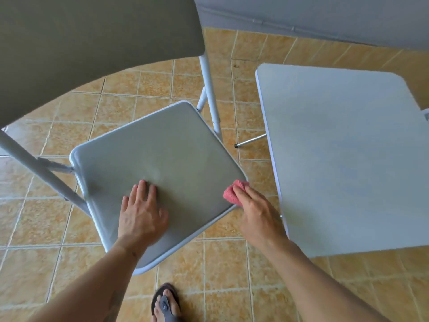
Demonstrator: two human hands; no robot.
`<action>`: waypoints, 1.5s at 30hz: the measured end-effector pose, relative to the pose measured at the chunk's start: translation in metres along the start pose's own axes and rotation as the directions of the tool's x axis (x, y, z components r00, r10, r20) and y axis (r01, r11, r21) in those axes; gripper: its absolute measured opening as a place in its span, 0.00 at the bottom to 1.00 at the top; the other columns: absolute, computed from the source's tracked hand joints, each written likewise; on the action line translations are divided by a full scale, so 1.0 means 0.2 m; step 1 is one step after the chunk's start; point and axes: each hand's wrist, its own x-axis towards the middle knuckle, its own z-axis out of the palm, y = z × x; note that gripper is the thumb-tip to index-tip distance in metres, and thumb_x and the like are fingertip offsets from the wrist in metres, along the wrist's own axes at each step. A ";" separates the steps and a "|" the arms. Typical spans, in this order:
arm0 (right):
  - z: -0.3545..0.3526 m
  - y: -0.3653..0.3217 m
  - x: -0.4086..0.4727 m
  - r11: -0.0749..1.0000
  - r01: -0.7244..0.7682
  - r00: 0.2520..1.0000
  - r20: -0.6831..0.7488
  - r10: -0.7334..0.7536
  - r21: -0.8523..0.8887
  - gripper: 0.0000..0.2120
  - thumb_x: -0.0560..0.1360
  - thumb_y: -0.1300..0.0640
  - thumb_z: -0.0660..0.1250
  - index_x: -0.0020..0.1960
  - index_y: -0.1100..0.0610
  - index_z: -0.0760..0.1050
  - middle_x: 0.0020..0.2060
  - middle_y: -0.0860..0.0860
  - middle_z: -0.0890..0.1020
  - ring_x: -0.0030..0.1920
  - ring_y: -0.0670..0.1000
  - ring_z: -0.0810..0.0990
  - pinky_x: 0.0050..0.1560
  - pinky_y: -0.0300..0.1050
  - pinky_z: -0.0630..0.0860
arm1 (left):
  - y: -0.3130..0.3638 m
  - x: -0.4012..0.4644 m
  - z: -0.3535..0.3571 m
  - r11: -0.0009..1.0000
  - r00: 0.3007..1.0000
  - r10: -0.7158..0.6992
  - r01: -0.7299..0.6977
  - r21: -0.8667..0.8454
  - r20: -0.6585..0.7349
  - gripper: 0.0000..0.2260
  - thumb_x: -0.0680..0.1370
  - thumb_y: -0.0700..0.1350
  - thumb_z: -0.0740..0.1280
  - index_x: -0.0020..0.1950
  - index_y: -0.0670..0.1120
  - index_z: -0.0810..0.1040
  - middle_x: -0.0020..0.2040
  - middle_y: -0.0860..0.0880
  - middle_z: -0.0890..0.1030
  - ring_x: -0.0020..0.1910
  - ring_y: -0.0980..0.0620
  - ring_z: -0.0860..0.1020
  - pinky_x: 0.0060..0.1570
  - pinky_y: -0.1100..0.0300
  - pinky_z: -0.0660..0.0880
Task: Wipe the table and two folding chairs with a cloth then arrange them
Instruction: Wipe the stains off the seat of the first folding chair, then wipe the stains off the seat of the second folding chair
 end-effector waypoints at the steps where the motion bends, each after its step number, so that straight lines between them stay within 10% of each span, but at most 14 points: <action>1: -0.07 0.03 -0.06 1.000 0.010 1.000 -0.016 -0.010 0.020 0.35 0.72 0.70 0.62 0.77 0.53 0.63 0.75 0.49 0.67 0.74 0.49 0.64 0.72 0.43 0.65 | 0.08 -0.02 -0.05 1.000 1.000 -0.017 0.017 -0.017 0.006 0.35 0.72 0.58 0.53 0.76 0.42 0.64 0.78 0.40 0.61 0.77 0.40 0.58 0.74 0.42 0.59; 12: -0.89 0.92 -0.79 0.994 -0.048 0.974 -0.217 0.068 0.095 0.29 0.74 0.69 0.62 0.74 0.53 0.69 0.71 0.46 0.72 0.71 0.47 0.69 0.70 0.37 0.64 | 1.57 -0.48 -0.50 0.948 0.968 0.248 -0.251 -0.198 -0.037 0.30 0.73 0.50 0.59 0.74 0.42 0.66 0.74 0.43 0.68 0.71 0.42 0.68 0.70 0.49 0.66; 28: -1.64 2.35 -1.56 0.946 -0.244 0.887 -0.344 0.307 0.215 0.31 0.76 0.66 0.62 0.76 0.45 0.63 0.73 0.38 0.67 0.73 0.38 0.62 0.69 0.38 0.68 | 3.61 -0.94 -0.25 0.844 0.848 0.527 -0.515 -0.149 0.054 0.25 0.79 0.52 0.59 0.76 0.52 0.62 0.76 0.51 0.65 0.71 0.47 0.69 0.68 0.52 0.71; 45: -1.83 3.39 -0.69 0.896 -0.351 0.877 -0.242 0.416 0.270 0.31 0.76 0.67 0.62 0.76 0.47 0.64 0.73 0.42 0.68 0.74 0.45 0.64 0.70 0.47 0.69 | 4.60 0.00 0.26 0.821 0.774 0.566 -0.561 -0.107 0.285 0.28 0.77 0.51 0.62 0.77 0.50 0.61 0.74 0.51 0.67 0.72 0.47 0.66 0.71 0.51 0.66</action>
